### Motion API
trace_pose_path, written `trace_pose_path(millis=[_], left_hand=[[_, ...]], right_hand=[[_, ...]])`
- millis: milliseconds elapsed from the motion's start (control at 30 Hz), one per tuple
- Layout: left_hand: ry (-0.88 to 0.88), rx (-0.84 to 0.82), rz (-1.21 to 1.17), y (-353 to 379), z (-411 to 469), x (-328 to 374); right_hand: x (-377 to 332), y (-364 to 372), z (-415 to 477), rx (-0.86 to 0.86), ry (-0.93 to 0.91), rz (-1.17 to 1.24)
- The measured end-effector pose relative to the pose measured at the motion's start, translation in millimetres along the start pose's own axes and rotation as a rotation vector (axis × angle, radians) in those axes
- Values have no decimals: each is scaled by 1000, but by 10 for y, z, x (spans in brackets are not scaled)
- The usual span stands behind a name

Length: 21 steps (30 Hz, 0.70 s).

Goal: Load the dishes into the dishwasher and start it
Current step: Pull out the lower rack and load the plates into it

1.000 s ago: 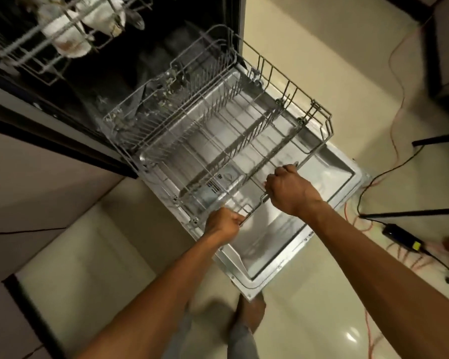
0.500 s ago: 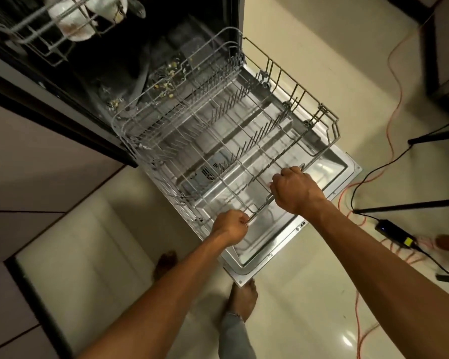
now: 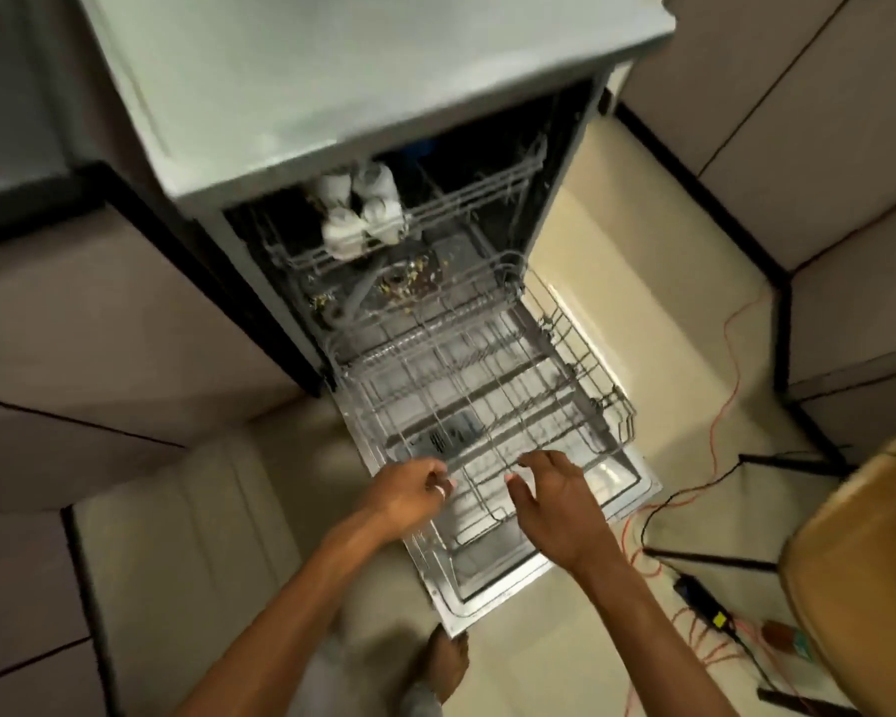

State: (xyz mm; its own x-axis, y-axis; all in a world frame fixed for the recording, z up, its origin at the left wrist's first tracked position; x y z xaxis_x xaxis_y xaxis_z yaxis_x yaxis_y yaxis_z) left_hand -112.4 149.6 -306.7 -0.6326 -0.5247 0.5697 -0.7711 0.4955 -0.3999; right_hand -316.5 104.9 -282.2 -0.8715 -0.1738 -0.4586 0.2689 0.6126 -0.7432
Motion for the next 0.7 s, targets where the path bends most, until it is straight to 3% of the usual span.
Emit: trace_pose_path(millis=[267,500,700], left_hand=[[175,370,-170,-1629,-2404,443],[223,785,-545,-2418,-3895,-543],[182,1028,-820,-2937,-4714,-1420]], right_hand=[[-2323,-1184,-1034,71,-194,164],[-4273,-1174,-1205,-65,-364,493],[-5783,-833,-969,-218,-501,511]])
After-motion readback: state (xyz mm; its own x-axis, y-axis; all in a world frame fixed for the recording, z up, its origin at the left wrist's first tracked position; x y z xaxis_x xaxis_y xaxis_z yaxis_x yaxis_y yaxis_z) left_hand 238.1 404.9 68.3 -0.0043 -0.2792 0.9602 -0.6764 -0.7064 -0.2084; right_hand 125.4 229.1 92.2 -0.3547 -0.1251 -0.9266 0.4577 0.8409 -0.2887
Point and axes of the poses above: each hand's wrist, its own z-axis towards the middle knuckle, its own y-axis out of the palm, x = y × z, the point moved 1 cm from there along z, towards the middle knuckle, and after that the axes turned 7 degrees about -x, right-handed, at the moved point
